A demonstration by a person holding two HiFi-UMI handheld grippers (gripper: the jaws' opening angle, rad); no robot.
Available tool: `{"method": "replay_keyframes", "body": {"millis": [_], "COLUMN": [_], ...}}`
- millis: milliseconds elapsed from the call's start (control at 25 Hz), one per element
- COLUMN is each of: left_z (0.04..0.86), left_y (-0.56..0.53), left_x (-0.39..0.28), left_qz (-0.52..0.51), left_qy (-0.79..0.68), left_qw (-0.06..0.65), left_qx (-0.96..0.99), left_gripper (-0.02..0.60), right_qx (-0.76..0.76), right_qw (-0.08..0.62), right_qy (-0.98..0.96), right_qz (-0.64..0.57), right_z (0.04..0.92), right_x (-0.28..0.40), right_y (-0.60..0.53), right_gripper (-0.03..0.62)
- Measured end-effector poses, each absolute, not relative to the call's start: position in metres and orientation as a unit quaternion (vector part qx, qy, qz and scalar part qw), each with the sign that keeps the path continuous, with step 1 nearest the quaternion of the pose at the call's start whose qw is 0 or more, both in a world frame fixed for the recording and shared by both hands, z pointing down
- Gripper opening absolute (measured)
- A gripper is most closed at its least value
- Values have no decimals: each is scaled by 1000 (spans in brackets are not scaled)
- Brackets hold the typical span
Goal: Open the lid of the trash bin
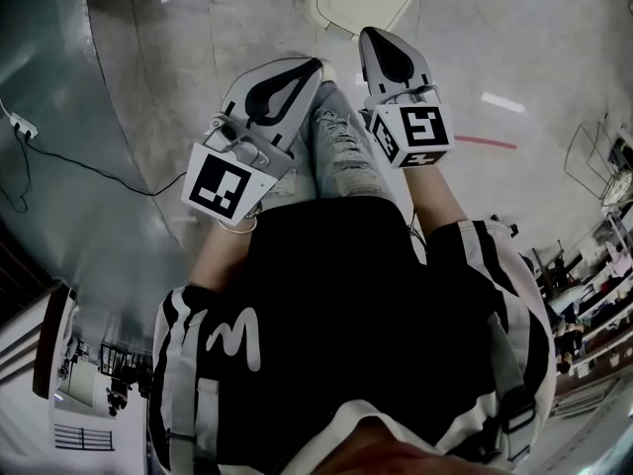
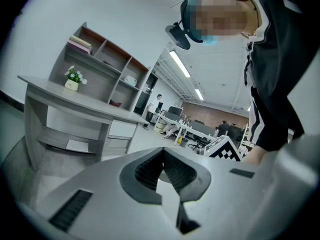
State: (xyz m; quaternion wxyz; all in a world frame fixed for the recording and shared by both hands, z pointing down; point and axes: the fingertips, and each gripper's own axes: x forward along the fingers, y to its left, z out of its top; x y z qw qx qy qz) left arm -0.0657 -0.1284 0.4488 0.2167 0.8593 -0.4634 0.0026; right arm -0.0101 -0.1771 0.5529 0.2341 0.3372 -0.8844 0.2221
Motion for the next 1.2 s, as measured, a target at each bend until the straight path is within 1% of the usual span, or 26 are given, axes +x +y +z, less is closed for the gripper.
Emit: {"method": "replay_keyframes", "body": {"millis": [480, 1200], "left_z": [462, 480], "left_y": [-124, -113], "left_x": [-68, -68], "left_qz": [11, 6], "left_qy": [-473, -480], "left_qw": [220, 241], "left_qx": [853, 844], "left_gripper": [2, 2], "right_qx": [318, 298], "right_qw": [262, 327], "right_qy": [-881, -866], "right_qz": [232, 233], "right_z": [597, 675], "right_x": [-18, -22], "right_y": [-172, -165], "right_gripper": [9, 9]}}
